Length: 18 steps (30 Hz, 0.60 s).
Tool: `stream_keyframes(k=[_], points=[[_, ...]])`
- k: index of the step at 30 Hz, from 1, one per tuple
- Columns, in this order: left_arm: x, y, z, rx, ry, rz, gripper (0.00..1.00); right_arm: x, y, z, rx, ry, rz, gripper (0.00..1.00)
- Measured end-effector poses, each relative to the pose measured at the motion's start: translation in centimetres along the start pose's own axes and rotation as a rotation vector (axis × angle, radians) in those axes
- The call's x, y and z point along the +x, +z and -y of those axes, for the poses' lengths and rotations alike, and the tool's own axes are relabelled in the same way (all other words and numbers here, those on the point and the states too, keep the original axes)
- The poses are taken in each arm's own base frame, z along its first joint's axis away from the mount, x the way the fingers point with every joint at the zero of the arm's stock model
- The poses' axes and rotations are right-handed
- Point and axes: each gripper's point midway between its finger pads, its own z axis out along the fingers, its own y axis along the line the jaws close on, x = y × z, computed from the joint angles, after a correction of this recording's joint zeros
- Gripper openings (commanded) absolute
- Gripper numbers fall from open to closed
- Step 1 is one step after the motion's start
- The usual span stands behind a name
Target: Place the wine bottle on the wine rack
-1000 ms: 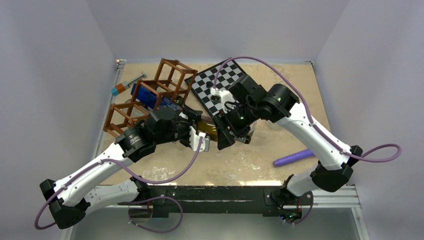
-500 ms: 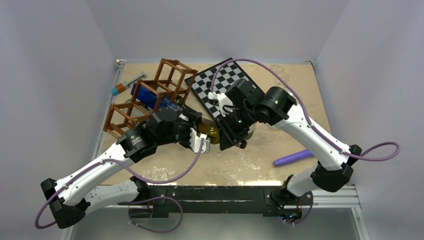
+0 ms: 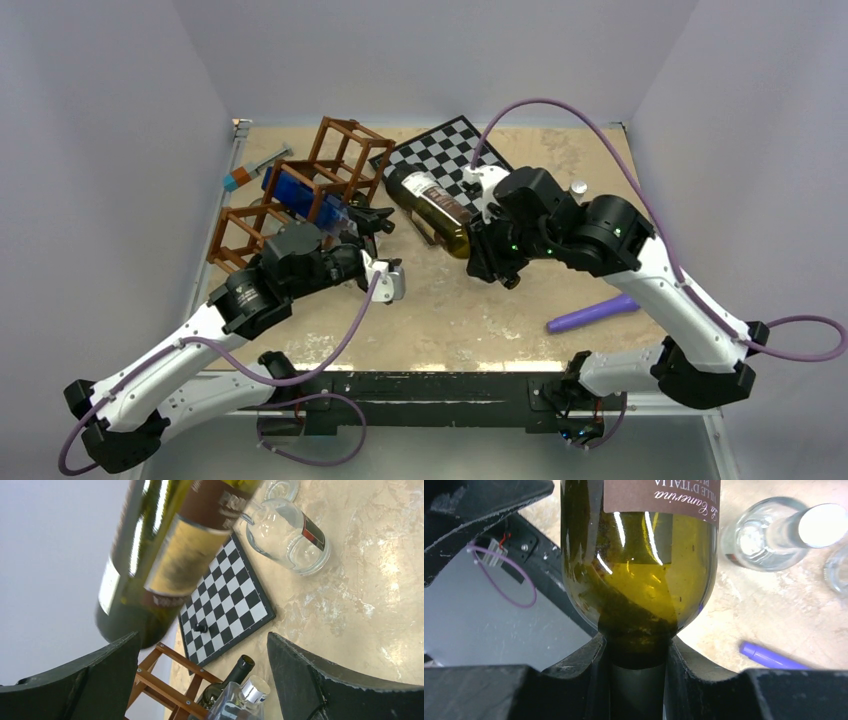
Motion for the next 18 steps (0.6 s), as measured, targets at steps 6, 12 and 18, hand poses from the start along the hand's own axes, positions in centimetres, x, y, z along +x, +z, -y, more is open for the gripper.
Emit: stream_keyframes(k=[6, 12, 18], points=[[-1.1, -1.0, -0.4, -0.045, -0.102, 0.052, 0.99, -0.7, -0.8, 0.7, 0.019, 0.01, 0.09, 0.0], [-7.3, -5.4, -3.8, -0.103, -0.378, 0.232, 0.99, 0.9, 2.6, 0.1, -0.023, 0.005, 0.035, 0.0], [-16.3, -14.7, -10.1, -0.199, -0.533, 0.519, 0.99, 2.4, 4.4, -1.9, -0.121, -0.014, -0.027, 0.0]])
